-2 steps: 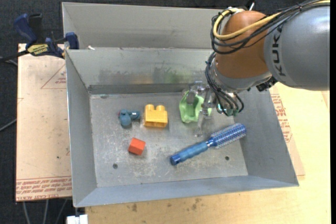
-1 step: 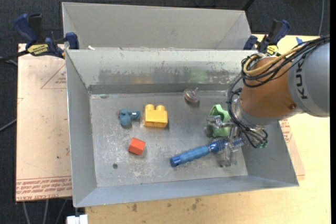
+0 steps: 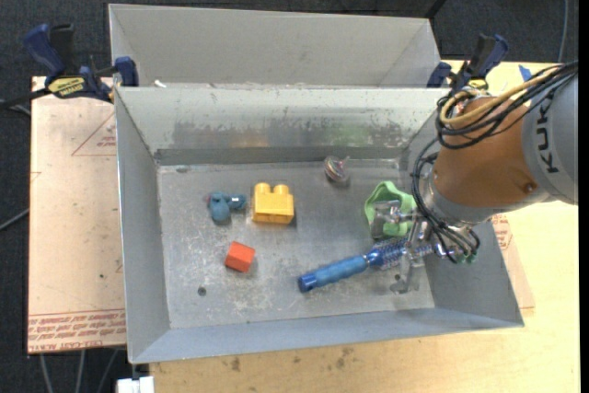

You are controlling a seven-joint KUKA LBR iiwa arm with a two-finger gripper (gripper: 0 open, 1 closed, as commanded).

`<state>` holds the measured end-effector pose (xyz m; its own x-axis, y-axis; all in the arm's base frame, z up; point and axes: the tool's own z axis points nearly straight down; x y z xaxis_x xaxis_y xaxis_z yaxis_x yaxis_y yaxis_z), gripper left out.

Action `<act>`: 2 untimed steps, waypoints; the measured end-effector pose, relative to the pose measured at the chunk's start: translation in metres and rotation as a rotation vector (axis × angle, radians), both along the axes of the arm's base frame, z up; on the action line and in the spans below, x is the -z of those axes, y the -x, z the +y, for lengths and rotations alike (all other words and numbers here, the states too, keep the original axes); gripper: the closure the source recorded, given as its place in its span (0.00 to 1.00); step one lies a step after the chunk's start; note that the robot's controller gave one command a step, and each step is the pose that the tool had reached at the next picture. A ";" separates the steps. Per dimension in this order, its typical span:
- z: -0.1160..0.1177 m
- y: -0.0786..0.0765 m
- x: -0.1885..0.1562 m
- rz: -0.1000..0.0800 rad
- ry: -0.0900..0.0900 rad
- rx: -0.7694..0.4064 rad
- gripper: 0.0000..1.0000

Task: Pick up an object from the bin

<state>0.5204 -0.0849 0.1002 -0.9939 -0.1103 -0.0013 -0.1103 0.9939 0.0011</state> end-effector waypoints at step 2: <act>-0.028 -0.015 0.031 -0.003 -0.001 0.005 0.00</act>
Offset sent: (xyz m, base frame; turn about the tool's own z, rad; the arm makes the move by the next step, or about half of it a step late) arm -0.0062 0.0055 0.0083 -0.0757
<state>0.5351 -0.1127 0.0691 -0.9945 -0.1049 -0.0048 -0.1049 0.9945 0.0017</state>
